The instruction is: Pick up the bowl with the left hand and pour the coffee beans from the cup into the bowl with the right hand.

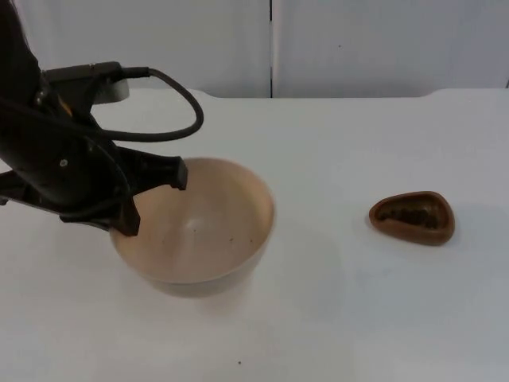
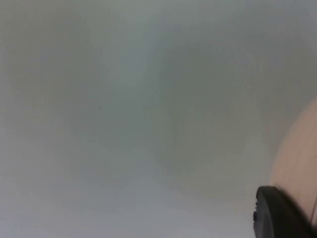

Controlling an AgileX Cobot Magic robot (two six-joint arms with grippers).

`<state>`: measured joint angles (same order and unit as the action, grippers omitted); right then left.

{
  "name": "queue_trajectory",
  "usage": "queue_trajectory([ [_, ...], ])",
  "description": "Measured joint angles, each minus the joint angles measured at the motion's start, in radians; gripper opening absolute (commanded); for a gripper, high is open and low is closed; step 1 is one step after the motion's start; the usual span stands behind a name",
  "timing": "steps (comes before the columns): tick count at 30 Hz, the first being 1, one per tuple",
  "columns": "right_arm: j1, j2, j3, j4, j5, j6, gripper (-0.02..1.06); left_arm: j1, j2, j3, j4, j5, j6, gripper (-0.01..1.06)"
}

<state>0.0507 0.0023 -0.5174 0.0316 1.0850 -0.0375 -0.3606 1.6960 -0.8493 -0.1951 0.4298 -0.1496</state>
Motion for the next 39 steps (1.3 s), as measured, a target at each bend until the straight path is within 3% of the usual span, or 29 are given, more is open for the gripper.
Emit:
queue_trajectory([
  [5, 0.000, 0.000, 0.000, -0.005, 0.000, 0.000, 1.05, 0.000, -0.010, 0.000, 0.000, -0.002, 0.000, 0.00],
  [16, 0.000, 0.000, 0.000, -0.005, 0.000, 0.000, 1.05, 0.000, -0.134, 0.000, 0.030, 0.083, -0.007, 0.00],
  [33, 0.000, 0.000, 0.000, -0.005, 0.000, 0.000, 1.05, 0.000, -0.152, 0.000, 0.255, 0.119, -0.299, 0.00],
  [39, 0.000, 0.000, 0.000, -0.005, 0.000, 0.000, 1.05, 0.000, -0.152, 0.000, 0.263, 0.113, -0.312, 0.00],
])
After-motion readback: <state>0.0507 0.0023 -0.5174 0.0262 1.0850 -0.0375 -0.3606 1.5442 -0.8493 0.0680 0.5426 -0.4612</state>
